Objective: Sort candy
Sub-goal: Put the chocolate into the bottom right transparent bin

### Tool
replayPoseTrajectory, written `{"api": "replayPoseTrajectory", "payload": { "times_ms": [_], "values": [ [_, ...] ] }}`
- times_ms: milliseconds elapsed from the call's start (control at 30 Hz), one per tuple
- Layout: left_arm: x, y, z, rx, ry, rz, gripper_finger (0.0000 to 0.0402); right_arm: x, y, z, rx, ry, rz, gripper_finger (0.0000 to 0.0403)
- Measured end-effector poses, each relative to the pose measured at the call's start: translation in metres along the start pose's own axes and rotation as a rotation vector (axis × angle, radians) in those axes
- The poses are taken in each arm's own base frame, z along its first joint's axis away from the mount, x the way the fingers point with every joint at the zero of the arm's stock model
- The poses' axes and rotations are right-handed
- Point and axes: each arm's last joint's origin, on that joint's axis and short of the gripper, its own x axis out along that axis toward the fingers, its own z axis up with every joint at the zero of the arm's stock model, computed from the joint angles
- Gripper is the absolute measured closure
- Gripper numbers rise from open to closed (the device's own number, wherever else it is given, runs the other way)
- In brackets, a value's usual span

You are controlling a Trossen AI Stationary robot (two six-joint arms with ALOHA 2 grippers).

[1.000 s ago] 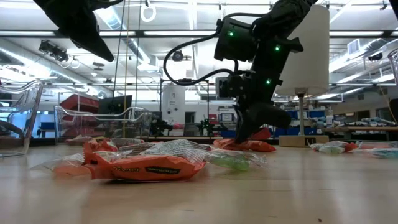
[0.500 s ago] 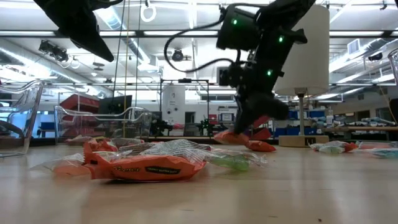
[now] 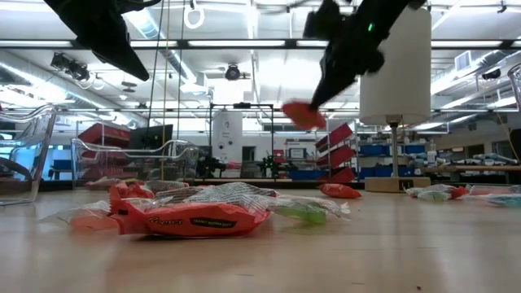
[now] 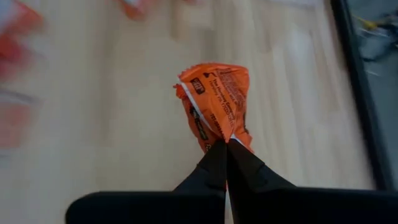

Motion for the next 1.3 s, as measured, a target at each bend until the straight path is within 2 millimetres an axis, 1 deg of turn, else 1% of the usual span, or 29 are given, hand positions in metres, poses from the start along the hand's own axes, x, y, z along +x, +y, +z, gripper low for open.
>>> {"api": "replayPoseTrajectory", "payload": {
  "times_ms": [167, 267, 367, 433, 567, 667, 767, 867, 1000, 1167, 1300],
  "values": [
    [0.0, 0.0, 0.0, 0.0, 0.0, 0.0, 0.0335, -0.044, -0.002, 0.005, 0.047, -0.163, 0.189, 0.0403],
    [0.0, 0.0, 0.0, 0.0, 0.0, 0.0, 0.0335, -0.071, -0.001, 0.004, 0.065, -0.243, 0.303, 0.0403],
    [0.0, 0.0, 0.0, 0.0, 0.0, 0.0, 0.0335, -0.096, 0.003, 0.002, 0.098, -0.303, 0.482, 0.0403],
    [0.0, 0.0, 0.0, 0.0, 0.0, 0.0, 0.0335, -0.11, 0.006, -0.001, 0.129, -0.319, 0.594, 0.0403],
    [0.0, 0.0, 0.0, -0.001, -0.001, 0.0, 0.0335, -0.129, 0.015, -0.009, 0.213, -0.257, 0.796, 0.0403],
    [0.0, 0.0, 0.0, -0.001, -0.001, -0.001, 0.0335, -0.137, 0.023, -0.013, 0.287, -0.182, 0.897, 0.0403],
    [0.0, 0.0, 0.0, -0.002, -0.001, -0.001, 0.0335, -0.14, 0.034, -0.021, 0.374, -0.042, 0.922, 0.0403],
    [0.0, 0.0, 0.0, -0.002, -0.002, -0.001, 0.0335, -0.139, 0.05, -0.03, 0.462, 0.145, 0.913, 0.0403],
    [0.0, 0.0, 0.0, -0.005, -0.003, -0.001, 0.0335, -0.143, 0.076, -0.041, 0.59, 0.366, 0.896, 0.0403],
    [0.0, 0.0, 0.001, -0.009, -0.009, -0.003, 0.0335, -0.15, 0.108, -0.048, 0.709, 0.515, 0.855, 0.0403],
    [0.0, -0.001, 0.002, -0.014, -0.018, -0.007, 0.0335, -0.148, 0.132, -0.055, 0.727, 0.597, 0.808, 0.0403]
  ]
}}
